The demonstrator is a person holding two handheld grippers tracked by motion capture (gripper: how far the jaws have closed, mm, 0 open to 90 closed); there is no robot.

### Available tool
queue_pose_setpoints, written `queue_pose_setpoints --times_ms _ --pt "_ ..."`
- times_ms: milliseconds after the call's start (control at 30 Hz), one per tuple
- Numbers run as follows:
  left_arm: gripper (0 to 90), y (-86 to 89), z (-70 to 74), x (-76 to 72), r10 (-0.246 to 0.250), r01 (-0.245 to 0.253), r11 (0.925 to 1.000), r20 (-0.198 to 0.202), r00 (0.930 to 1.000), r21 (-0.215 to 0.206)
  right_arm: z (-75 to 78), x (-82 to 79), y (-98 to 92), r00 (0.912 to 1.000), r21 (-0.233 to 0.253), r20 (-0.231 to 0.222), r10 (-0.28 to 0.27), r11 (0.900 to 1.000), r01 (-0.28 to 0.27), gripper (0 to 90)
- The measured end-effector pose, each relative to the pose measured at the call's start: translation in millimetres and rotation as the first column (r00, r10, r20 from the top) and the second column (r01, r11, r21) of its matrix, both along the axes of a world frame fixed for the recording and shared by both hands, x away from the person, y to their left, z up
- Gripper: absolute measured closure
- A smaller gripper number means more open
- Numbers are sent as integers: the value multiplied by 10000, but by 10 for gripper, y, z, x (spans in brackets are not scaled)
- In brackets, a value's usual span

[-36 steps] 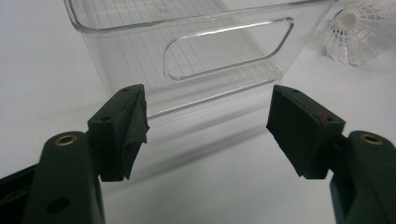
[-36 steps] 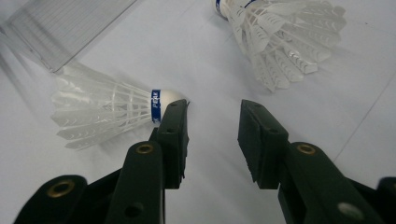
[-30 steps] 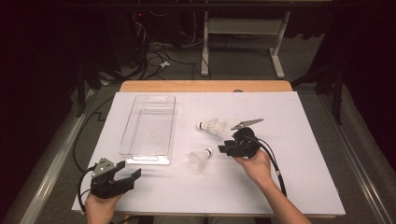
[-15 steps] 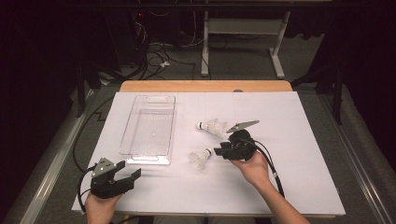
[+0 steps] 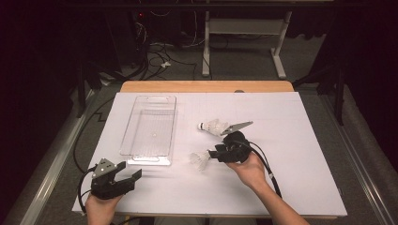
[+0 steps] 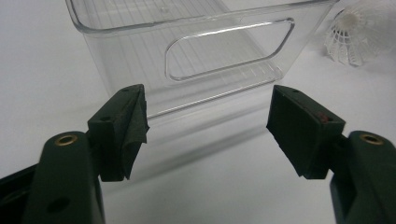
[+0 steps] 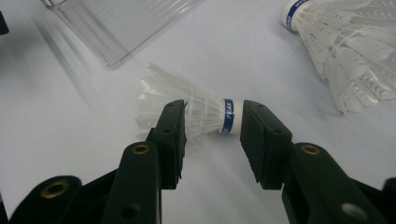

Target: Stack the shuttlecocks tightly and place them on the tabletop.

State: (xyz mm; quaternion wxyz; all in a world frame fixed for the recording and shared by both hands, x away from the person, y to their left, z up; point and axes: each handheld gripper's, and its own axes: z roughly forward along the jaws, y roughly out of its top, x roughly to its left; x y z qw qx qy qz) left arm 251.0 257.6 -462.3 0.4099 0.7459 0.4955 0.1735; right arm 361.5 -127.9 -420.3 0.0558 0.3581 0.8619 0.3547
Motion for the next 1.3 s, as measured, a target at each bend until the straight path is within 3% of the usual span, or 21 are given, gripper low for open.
queue_pose_setpoints --times_ms 133,633,1300 --pt "296 -1 0 -1 -3 3 10000 3 10000 -1 20 -24 41 9998 153 -91 164 9998 -162 601" --pt "296 2 0 0 -4 4 10000 0 10000 4 40 -83 250 9984 -190 -95 565 9982 -567 563" --pt "296 2 2 -2 -15 15 10000 9 10000 3 -21 -68 447 9977 -1109 190 643 9919 -618 558"
